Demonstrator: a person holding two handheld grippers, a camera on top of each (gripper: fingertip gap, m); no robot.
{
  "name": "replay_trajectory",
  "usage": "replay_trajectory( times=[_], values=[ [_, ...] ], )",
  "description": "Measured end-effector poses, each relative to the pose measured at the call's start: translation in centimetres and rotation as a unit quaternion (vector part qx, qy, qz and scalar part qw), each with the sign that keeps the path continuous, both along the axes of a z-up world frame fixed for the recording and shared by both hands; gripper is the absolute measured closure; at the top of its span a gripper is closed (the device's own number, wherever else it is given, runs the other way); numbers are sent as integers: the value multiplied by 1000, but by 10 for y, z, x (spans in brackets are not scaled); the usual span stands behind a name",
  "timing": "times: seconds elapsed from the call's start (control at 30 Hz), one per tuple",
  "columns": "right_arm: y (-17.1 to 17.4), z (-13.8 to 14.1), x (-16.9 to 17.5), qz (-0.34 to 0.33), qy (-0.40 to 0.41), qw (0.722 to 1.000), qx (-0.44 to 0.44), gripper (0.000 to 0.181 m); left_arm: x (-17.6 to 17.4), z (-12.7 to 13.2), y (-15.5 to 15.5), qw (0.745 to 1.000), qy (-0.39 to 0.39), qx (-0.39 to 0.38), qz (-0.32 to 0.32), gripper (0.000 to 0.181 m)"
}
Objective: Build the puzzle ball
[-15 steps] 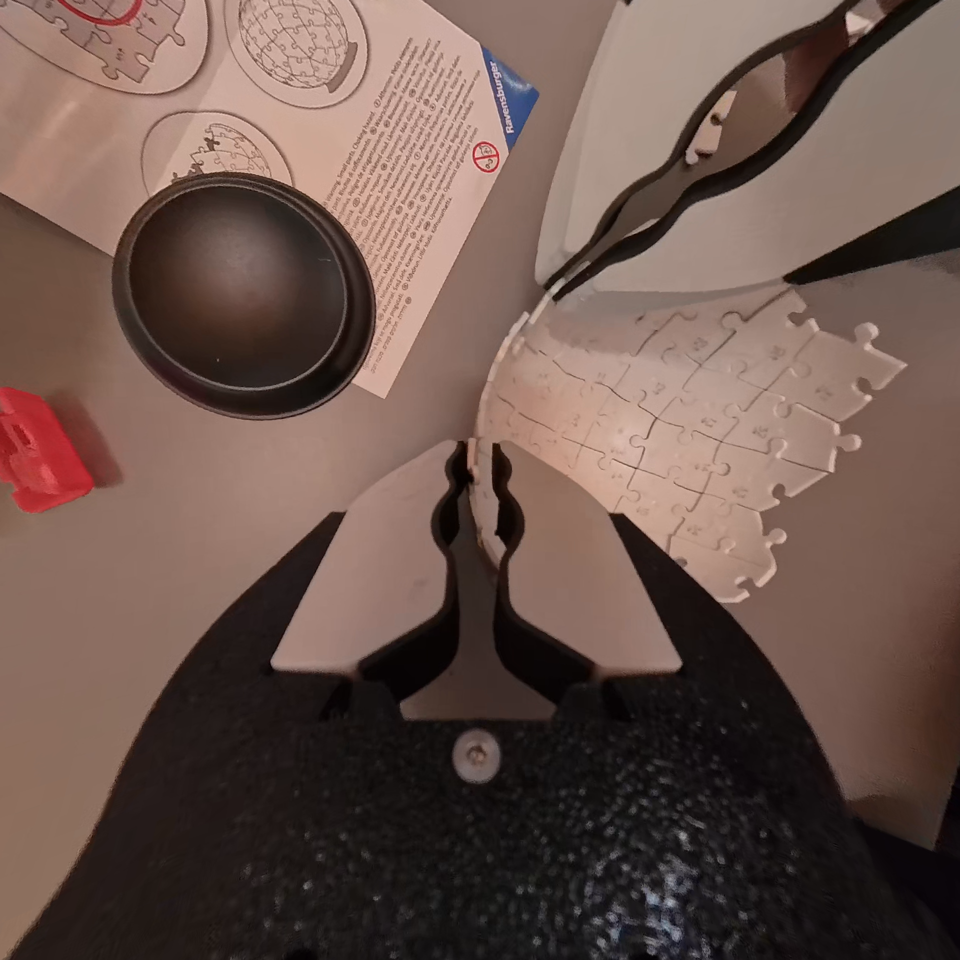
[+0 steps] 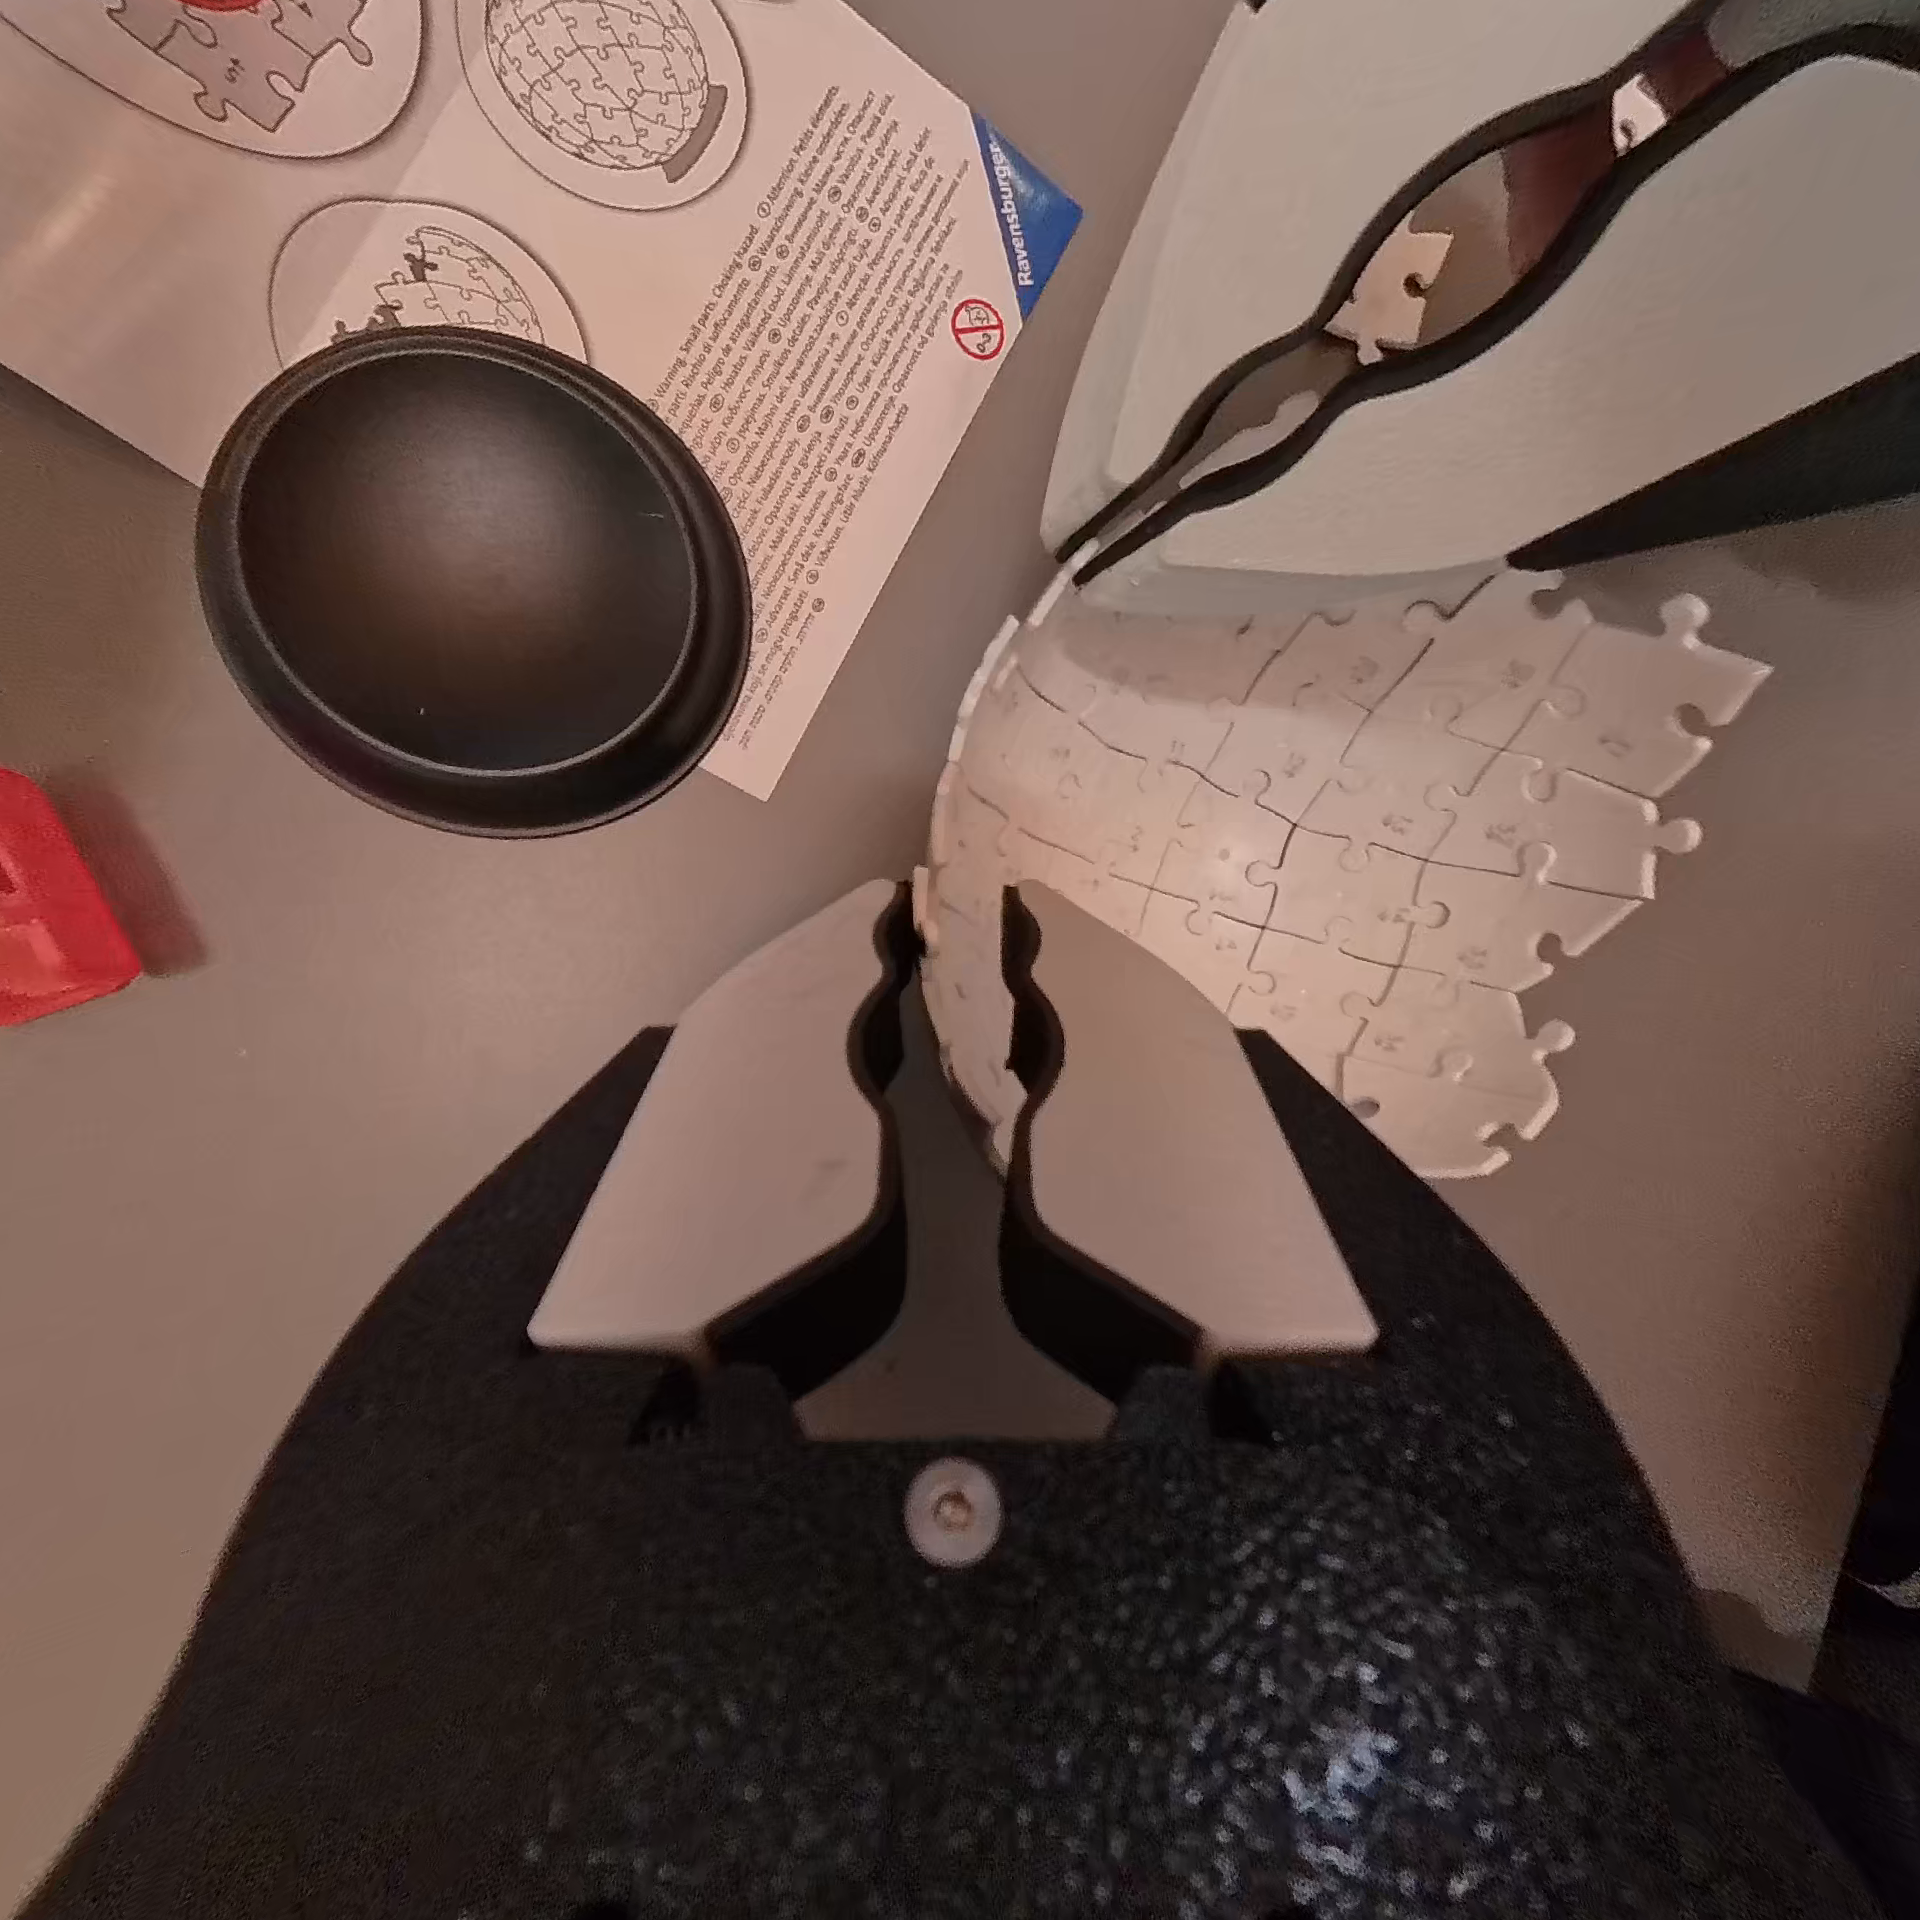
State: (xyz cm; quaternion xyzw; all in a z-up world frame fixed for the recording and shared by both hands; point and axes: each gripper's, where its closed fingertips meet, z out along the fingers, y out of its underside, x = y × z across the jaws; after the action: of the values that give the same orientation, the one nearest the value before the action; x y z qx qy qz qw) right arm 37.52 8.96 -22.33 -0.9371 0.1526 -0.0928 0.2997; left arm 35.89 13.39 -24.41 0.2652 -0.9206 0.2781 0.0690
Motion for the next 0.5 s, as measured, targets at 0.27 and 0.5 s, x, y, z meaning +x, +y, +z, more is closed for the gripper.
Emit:
replay_trajectory(
  times=[0.27, 0.5],
  values=[
    [-1, -4, 3, -1, 15, 1000, 11, 178, 7, 12, 7, 1000, -26, 0, -12, 158],
    [-4, -8, 6, -1, 29, 999, 15, 178, 22, 32, -18, 991, -37, -65, -114, 142]
  ],
)
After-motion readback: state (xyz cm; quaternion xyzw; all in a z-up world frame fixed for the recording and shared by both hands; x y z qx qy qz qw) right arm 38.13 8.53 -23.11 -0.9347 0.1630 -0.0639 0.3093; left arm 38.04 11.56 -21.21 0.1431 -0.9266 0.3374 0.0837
